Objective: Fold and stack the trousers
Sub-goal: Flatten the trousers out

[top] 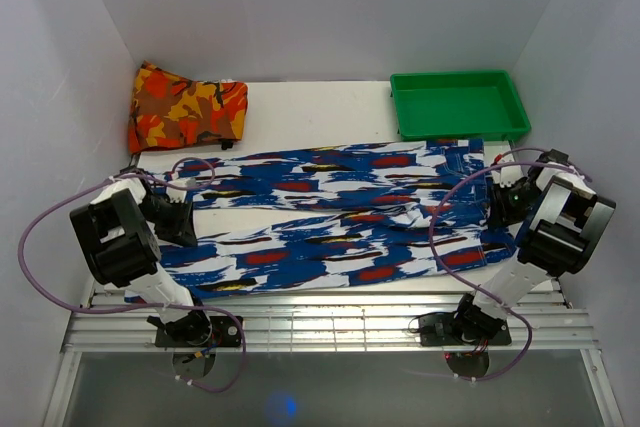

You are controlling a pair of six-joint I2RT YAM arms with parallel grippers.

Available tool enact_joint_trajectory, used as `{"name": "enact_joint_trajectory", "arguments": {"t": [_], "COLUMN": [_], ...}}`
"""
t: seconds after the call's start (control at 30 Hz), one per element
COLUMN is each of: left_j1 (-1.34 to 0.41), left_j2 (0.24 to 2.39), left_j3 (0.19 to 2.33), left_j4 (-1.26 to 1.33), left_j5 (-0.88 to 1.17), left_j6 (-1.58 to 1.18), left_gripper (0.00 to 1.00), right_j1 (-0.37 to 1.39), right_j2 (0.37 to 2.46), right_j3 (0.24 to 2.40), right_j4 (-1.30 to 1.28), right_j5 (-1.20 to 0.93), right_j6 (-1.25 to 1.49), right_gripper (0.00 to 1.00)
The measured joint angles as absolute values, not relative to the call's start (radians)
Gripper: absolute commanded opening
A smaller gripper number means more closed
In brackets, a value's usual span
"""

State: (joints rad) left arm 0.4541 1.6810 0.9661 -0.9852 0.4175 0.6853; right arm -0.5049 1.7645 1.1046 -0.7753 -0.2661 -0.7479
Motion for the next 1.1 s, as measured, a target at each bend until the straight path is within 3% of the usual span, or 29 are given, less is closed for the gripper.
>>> {"name": "enact_joint_trajectory", "arguments": {"t": [0.03,0.07,0.1,0.23,0.37,0.4,0.43,0.47,0.5,0.53,0.6,0.77,0.8,0.83,1.0,1.1], "left_j1": [0.453,0.454,0.454,0.454,0.454,0.454,0.454,0.454,0.454,0.454,0.455,0.456,0.456,0.456,0.456,0.456], "left_j2": [1.679,1.679,1.680,1.691,1.699,1.699,1.698,1.698,1.695,1.692,1.676,1.560,1.521,1.487,1.425,1.492], "left_j3": [0.962,0.961,0.961,0.967,0.978,0.979,0.979,0.979,0.980,0.980,0.983,1.016,1.033,1.053,1.220,1.412], "left_j4": [-0.971,-0.962,-0.955,-0.934,-0.945,-0.946,-0.948,-0.948,-0.951,-0.955,-0.965,-0.992,-1.002,-1.012,-1.064,-1.068], "left_j5": [0.405,0.397,0.387,0.346,0.340,0.340,0.341,0.341,0.346,0.348,0.349,0.361,0.368,0.375,0.418,0.467], "left_j6": [0.674,0.663,0.653,0.620,0.609,0.610,0.613,0.617,0.627,0.640,0.664,0.715,0.723,0.730,0.712,0.645], "left_gripper": [0.43,0.35,0.30,0.13,0.10,0.13,0.18,0.22,0.27,0.33,0.46,0.65,0.75,0.91,0.95,0.88], "right_j1": [-0.506,-0.508,-0.512,-0.538,-0.620,-0.646,-0.670,-0.698,-0.711,-0.718,-0.729,-0.736,-0.736,-0.736,-0.721,-0.679], "right_j2": [1.750,1.737,1.723,1.678,1.638,1.627,1.616,1.602,1.592,1.584,1.568,1.563,1.563,1.563,1.560,1.576], "right_j3": [1.082,1.064,1.045,0.996,0.957,0.946,0.937,0.927,0.925,0.925,0.956,1.150,1.189,1.230,1.327,1.378], "right_j4": [-0.751,-0.731,-0.713,-0.678,-0.708,-0.727,-0.750,-0.784,-0.811,-0.830,-0.875,-0.978,-0.992,-1.008,-1.059,-1.069], "right_j5": [-0.260,-0.256,-0.255,-0.253,-0.246,-0.244,-0.241,-0.233,-0.229,-0.218,-0.212,-0.273,-0.295,-0.320,-0.440,-0.494], "right_j6": [-0.751,-0.755,-0.764,-0.767,-0.781,-0.794,-0.805,-0.821,-0.830,-0.839,-0.861,-0.883,-0.888,-0.893,-0.891,-0.860], "right_gripper": [0.28,0.14,0.08,0.08,0.08,0.08,0.38,0.38,0.63,0.73,0.77,0.76,0.76,0.77,0.80,0.75]}}
